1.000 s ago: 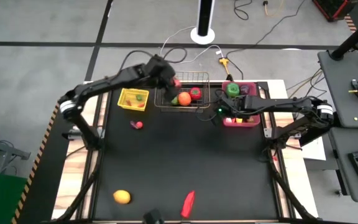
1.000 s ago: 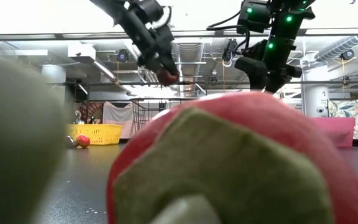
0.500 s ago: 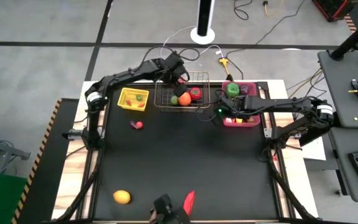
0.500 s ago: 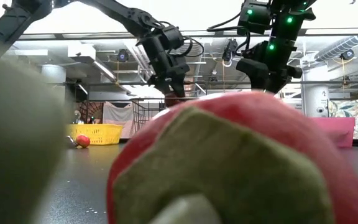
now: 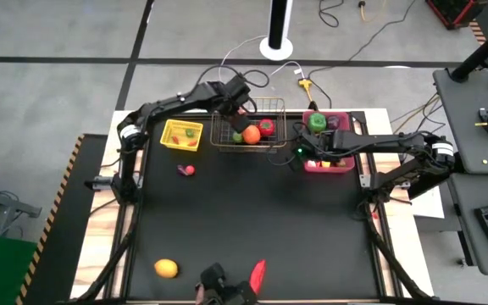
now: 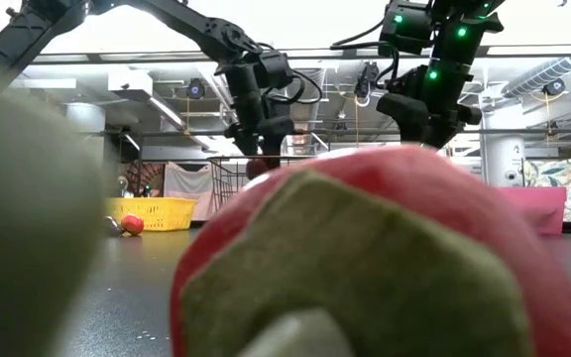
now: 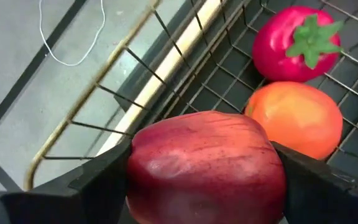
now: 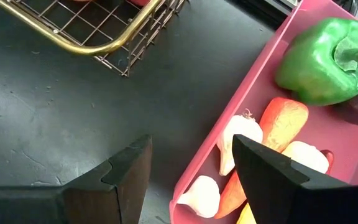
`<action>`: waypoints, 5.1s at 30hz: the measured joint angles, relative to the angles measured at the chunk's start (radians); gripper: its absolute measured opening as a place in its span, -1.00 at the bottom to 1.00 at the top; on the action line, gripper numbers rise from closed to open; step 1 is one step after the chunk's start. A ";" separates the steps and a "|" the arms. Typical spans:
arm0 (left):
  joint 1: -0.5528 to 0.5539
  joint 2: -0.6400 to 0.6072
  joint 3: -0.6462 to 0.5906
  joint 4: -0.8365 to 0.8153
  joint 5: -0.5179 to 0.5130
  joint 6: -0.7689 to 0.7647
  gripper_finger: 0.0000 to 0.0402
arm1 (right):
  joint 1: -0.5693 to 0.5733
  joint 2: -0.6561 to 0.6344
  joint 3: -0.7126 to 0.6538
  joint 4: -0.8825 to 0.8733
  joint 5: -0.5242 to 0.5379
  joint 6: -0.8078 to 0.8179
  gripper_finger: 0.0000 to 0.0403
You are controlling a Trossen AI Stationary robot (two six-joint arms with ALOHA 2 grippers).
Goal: Sort produce into baskets
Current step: Put the red apple into the gold wire basket, then put the yellow lemon into the gold wire basket
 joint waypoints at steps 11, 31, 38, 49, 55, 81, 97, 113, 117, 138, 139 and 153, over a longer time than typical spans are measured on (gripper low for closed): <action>0.000 0.000 -0.005 -0.005 0.000 0.000 0.80 | 0.000 0.000 0.000 0.001 0.000 0.000 0.08; -0.195 -0.222 0.000 -0.220 0.000 0.005 0.79 | 0.000 0.000 -0.001 0.006 0.000 -0.032 0.08; -0.390 -0.373 -0.056 -0.256 -0.036 -0.107 0.79 | 0.000 -0.001 -0.001 0.008 0.000 -0.040 0.08; -0.758 -0.588 -0.317 -0.413 -0.112 -0.567 0.79 | 0.002 -0.001 -0.001 0.019 0.000 -0.041 0.08; -0.992 -0.659 -0.458 -0.428 -0.033 -0.824 0.79 | 0.013 -0.001 -0.002 0.029 0.000 -0.038 0.08; -1.546 -0.379 -0.631 -0.210 0.160 -1.133 0.79 | 0.033 -0.001 -0.001 0.054 -0.022 -0.034 0.08; -1.557 -0.238 -0.598 -0.203 0.176 -1.105 0.78 | 0.033 -0.001 -0.001 0.056 -0.035 -0.036 0.08; -1.559 -0.238 -0.600 -0.199 0.100 -1.134 0.06 | 0.033 -0.001 -0.001 0.056 -0.034 -0.042 0.08; -1.559 -0.239 -0.600 -0.199 0.100 -1.134 -0.07 | 0.033 -0.001 -0.001 0.056 -0.034 -0.044 0.08; -1.360 -0.664 -0.533 -0.013 -0.657 -0.594 -0.07 | 0.168 -0.001 -0.002 0.286 -0.026 -0.257 0.08; -1.336 -0.677 -0.544 0.059 -0.656 -0.499 -0.07 | 0.187 -0.001 -0.002 0.313 -0.026 -0.293 0.08; -1.024 -0.821 -1.004 1.119 -0.401 0.066 -0.08 | 0.509 0.005 -0.002 0.679 0.100 -0.842 0.08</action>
